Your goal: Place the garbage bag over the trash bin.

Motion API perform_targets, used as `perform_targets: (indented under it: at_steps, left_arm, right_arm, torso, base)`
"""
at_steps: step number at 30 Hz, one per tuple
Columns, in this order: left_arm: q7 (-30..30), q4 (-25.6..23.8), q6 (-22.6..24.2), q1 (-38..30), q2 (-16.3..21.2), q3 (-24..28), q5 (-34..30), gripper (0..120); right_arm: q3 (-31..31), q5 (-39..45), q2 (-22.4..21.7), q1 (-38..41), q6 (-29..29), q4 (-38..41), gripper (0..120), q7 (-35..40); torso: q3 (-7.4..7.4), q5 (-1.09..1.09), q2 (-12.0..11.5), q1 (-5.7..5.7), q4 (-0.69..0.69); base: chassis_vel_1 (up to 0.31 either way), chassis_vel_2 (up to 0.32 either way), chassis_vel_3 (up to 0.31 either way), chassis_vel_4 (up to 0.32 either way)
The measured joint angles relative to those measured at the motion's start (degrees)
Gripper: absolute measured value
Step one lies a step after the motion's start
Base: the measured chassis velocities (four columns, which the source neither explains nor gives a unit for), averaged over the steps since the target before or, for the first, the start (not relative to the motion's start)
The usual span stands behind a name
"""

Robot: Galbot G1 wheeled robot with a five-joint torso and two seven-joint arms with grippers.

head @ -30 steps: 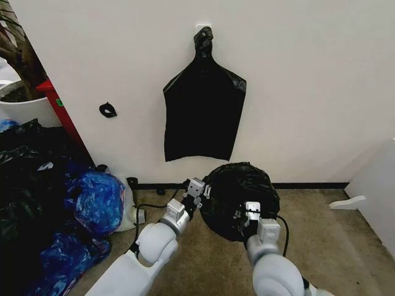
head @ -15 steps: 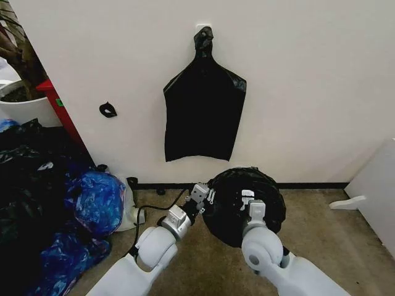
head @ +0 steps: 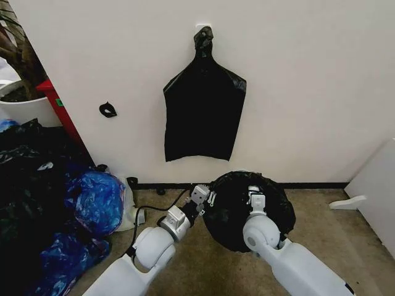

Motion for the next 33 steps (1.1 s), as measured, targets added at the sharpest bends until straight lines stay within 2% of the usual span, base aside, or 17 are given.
perform_targets:
  at_steps: [3, 8, 16, 22, 26, 30, 33]
  left_arm:
    - [0.57, 0.42, -1.12, -0.02, 0.36, -0.37, 0.47, 1]
    - [0.98, 0.54, -1.67, -0.13, 0.61, -0.55, 0.75, 1]
    - [1.47, -0.06, -1.77, 0.01, 0.58, -0.27, 0.76, 1]
    - [1.67, -1.07, -1.72, 0.5, 0.53, -0.11, -0.06, 1]
    - [1.72, -1.89, -1.43, 0.79, 0.77, -0.08, -0.64, 1]
    - [1.66, -1.91, -1.3, 0.87, 1.13, -0.41, -0.67, 1]
    - [1.63, -1.63, -1.29, 0.71, 1.14, -0.63, -0.99, 1]
  right_arm:
    - [-0.35, 0.91, -1.6, -2.66, 0.77, 5.0, 0, -0.96]
    - [-0.63, 3.47, -2.39, -4.7, 1.22, 8.0, 0, -1.82]
    - [-2.29, 7.84, -1.22, -4.24, -0.77, 6.08, 0, -1.25]
    - [-4.24, 2.28, -0.23, -3.05, -2.63, 2.5, 0, -1.06]
    - [-4.89, -5.71, 0.49, -1.88, -4.71, -2.52, 0, -0.88]
    - [-4.15, -9.49, 0.19, -1.68, -4.46, -3.73, 0, -1.35]
    - [-2.73, -12.08, -0.2, -2.17, -2.1, -2.46, 0, -2.92]
  torso:
    - [-0.01, 0.0, 0.0, 0.0, 0.0]
    - [-0.01, 0.0, 0.0, 0.0, -0.01]
    - [0.0, 0.0, 0.0, 0.0, 0.0]
    - [0.0, 0.0, 0.0, 0.0, 0.0]
    - [0.0, 0.0, 0.0, 0.0, 0.0]
    - [0.0, 0.01, 0.0, 0.0, 0.0]
    - [0.0, 0.0, 0.0, 0.0, 0.0]
  base:
    - [0.0, 0.0, 0.0, 0.0]
    - [0.0, 0.0, 0.0, 0.0]
    - [0.0, 0.0, 0.0, 0.0]
    - [0.0, 0.0, 0.0, 0.0]
    - [0.0, 0.0, 0.0, 0.0]
    - [0.0, 0.0, 0.0, 0.0]
    - [0.0, 0.0, 0.0, 0.0]
